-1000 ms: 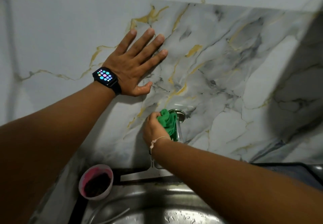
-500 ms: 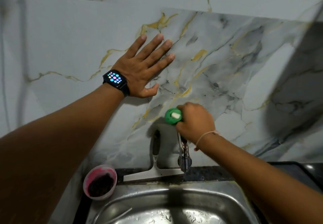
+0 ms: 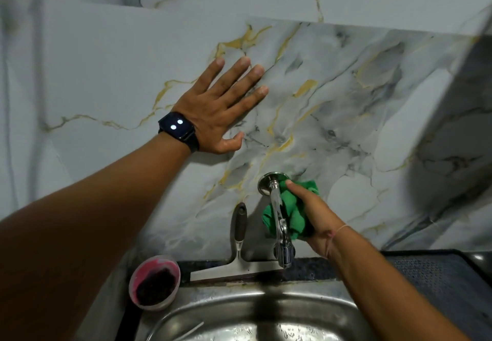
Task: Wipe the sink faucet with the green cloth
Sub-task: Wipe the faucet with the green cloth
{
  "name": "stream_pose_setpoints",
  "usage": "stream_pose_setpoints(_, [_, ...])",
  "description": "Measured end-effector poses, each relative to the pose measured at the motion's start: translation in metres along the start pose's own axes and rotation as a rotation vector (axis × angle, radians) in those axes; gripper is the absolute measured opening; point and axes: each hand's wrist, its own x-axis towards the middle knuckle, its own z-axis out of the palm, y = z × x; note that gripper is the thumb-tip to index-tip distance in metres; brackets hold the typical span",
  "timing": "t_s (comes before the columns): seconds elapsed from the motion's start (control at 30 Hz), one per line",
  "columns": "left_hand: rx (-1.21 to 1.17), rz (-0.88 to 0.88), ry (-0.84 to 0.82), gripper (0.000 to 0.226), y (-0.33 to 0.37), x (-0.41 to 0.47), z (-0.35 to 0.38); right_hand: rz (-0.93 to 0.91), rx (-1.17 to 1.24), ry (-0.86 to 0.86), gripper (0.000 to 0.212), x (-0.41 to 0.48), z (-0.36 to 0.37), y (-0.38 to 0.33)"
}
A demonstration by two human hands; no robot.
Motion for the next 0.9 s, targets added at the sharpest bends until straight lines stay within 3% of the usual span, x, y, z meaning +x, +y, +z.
stream_pose_setpoints(0.17, [0.013, 0.001, 0.002, 0.092, -0.001, 0.000, 0.003, 0.224, 0.326, -0.276, 0.040, 0.024, -0.002, 0.021])
stream_pose_setpoints(0.3, [0.015, 0.010, 0.000, 0.089, -0.001, 0.000, 0.001, 0.203, 0.366, -0.279, 0.036, 0.034, 0.001, 0.028])
stream_pose_setpoints(0.4, [0.038, 0.010, -0.002, 0.089, -0.003, 0.001, 0.002, 0.168, 0.266, -0.257, 0.030, 0.027, 0.003, 0.026])
stream_pose_setpoints(0.47, [0.044, 0.012, 0.007, 0.089, -0.001, 0.000, 0.000, 0.063, 0.050, -0.136, 0.027, 0.016, 0.004, 0.022])
stream_pose_setpoints(0.53, [0.050, 0.010, 0.006, 0.089, 0.000, 0.000, -0.001, -0.134, -0.298, 0.100, 0.028, 0.002, 0.009, 0.022])
stream_pose_setpoints(0.6, [0.065, 0.007, 0.002, 0.090, -0.001, 0.000, -0.002, -0.335, -0.755, 0.348, 0.040, -0.015, 0.017, 0.031])
stream_pose_setpoints(0.67, [0.074, 0.007, -0.001, 0.090, -0.002, 0.001, -0.004, -0.527, -1.052, 0.537, 0.049, -0.035, 0.028, 0.043])
stream_pose_setpoints(0.83, [0.075, 0.018, -0.011, 0.089, -0.001, 0.001, -0.007, -0.612, -1.079, 0.675, 0.083, -0.050, 0.039, 0.072])
stream_pose_setpoints(0.9, [0.078, 0.014, -0.009, 0.089, -0.001, 0.001, -0.007, -0.584, -0.934, 0.699, 0.081, -0.046, 0.035, 0.079])
